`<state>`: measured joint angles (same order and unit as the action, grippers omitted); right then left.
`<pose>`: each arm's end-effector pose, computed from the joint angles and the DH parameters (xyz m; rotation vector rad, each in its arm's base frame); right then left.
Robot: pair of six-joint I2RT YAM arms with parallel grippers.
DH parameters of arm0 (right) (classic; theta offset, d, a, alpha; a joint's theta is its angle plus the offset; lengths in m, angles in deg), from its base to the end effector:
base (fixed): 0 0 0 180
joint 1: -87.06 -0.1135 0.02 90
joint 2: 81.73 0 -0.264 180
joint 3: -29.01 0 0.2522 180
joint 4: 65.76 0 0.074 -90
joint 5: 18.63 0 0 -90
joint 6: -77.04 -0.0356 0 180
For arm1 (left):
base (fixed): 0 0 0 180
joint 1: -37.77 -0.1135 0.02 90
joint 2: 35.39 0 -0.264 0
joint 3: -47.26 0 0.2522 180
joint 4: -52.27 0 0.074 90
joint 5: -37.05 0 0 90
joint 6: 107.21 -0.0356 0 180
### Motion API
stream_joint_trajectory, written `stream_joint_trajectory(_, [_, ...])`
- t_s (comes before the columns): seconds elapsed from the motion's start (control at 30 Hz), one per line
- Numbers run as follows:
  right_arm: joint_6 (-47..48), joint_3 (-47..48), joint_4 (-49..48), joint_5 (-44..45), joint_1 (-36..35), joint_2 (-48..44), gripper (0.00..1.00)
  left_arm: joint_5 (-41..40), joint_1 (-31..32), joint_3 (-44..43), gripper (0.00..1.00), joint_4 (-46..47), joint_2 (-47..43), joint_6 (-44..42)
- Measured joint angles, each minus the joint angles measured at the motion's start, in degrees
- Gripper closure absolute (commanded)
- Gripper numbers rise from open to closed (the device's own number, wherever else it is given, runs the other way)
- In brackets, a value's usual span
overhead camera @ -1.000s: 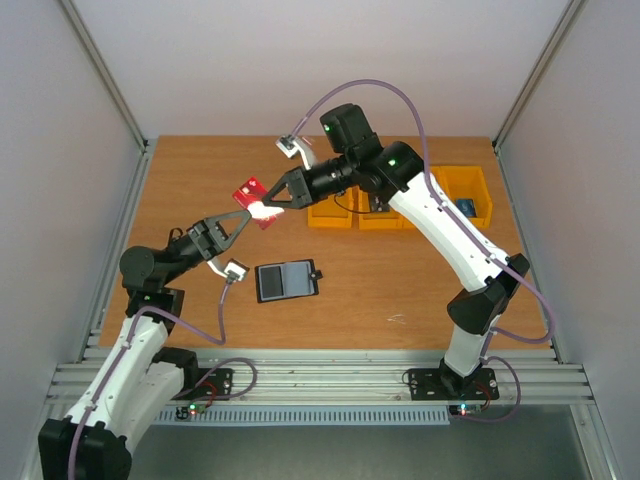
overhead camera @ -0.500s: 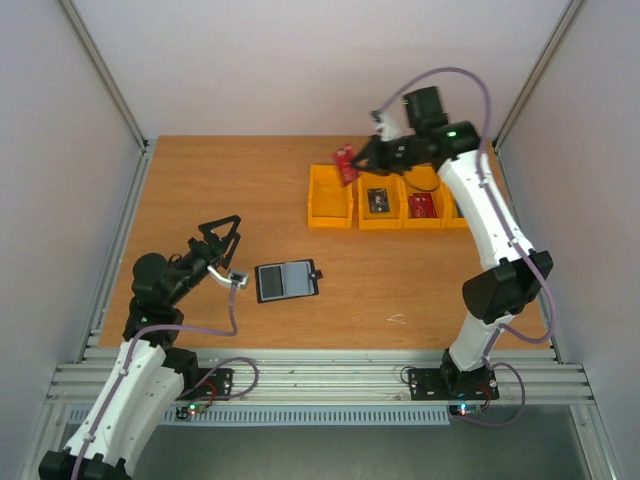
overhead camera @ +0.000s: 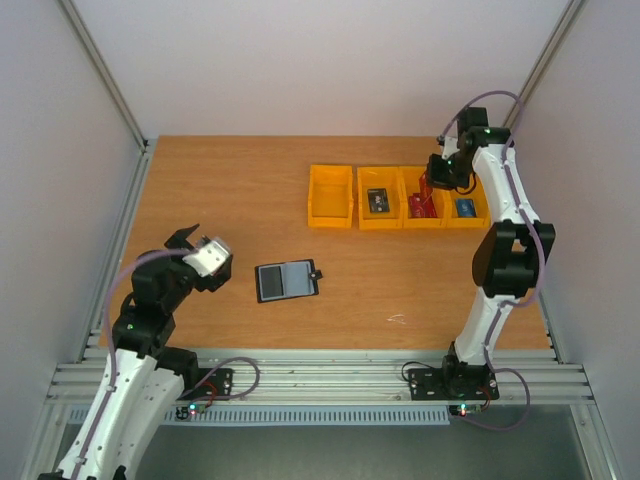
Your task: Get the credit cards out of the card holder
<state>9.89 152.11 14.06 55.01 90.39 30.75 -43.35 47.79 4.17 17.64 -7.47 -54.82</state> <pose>0.4071 -0.0136 0.3028 -0.5305 2.6617 0.2671 0.1299 -0.0290 0.2668 0.8730 1.6976 0.1660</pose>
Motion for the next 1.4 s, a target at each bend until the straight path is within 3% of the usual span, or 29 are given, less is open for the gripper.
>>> stream_joint_trajectory(0.17, [1.25, 4.87, -0.07, 0.35, 2.21, 10.12, 0.99, 2.45, -1.29, 0.26, 0.01, -3.19, 1.44, 23.89])
stream_joint_trajectory(0.3, [1.42, 8.22, -0.07, -0.07, 2.47, 15.80, 0.99, 1.31, -1.90, 0.48, 0.01, -3.41, 3.15, 30.95])
stream_joint_trajectory(0.47, [1.25, 9.73, -0.39, -1.62, 2.38, 18.21, 0.99, -2.49, -2.62, 0.61, 0.01, -3.37, 4.31, 31.95])
stream_joint_trajectory(0.87, [1.25, 12.39, 0.07, -3.30, 2.34, 21.53, 0.99, -2.19, -3.28, 1.07, 0.01, -3.37, 4.83, 33.33])
stream_joint_trajectory(1.0, [1.27, 12.57, 0.46, -2.43, 2.34, 22.67, 0.92, -2.16, -3.32, 1.16, 0.01, -3.34, 5.03, 33.33])
stream_joint_trajectory(1.23, [0.87, 14.40, 1.95, 1.29, 2.27, 23.04, 0.68, -2.10, -3.58, 1.18, 0.01, -3.37, 5.07, 33.42])
stream_joint_trajectory(1.4, [1.49, 17.16, 3.06, 7.02, 1.09, 23.04, 0.66, -1.92, -3.56, 1.20, 0.01, -3.34, 5.07, 34.01])
